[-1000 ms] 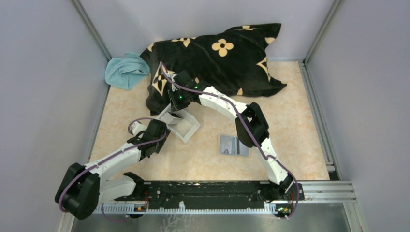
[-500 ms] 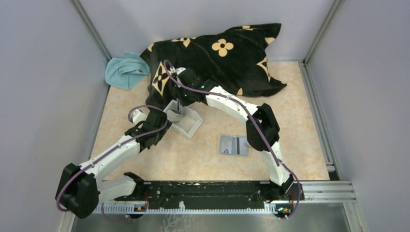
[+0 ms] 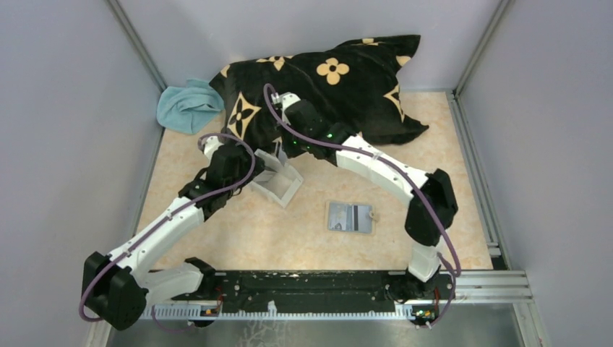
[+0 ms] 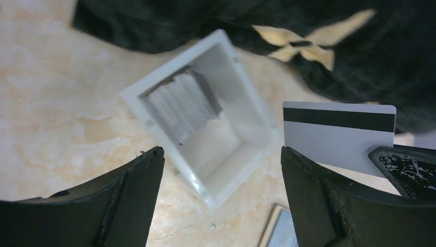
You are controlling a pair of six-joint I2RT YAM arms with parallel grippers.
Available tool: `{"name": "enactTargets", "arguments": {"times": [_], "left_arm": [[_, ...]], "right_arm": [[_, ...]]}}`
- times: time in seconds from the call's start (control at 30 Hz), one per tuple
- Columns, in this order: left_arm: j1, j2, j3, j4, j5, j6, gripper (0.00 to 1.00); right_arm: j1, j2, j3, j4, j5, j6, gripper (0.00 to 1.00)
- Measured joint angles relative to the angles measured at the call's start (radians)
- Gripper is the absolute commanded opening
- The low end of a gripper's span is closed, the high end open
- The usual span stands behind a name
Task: Put the credit cards into the card holder
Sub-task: Pick up the credit card from the storage box.
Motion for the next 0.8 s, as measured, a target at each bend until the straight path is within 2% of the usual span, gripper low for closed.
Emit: {"name": "enactTargets", "arguments": {"times": [0.17,0.4,0.63,0.8], "left_arm": [[0.000,-0.011,-0.005,0.174,0.154,0.177,0.88],[0.000,-0.008,-0.023,0.395,0.485,0.376,0.88],[0.000,0.083,-0.022,0.506,0.862,0.460,0.85],[0.000,0.150,-0.022,0.527,1.052,0.465,0.82]], "right_arm": [[-0.013,-0.168,-0.113,-0.006,-0.037,0.019,0.00],[-0.081,-0.418,-0.305,-0.033,-0.164,0.070,0.00],[-0.129,-0.563,-0.482,-0.043,-0.317,0.131,0.00],[-0.167,-0.607,-0.586,-0.024,-0.431,0.185,0.00]]}}
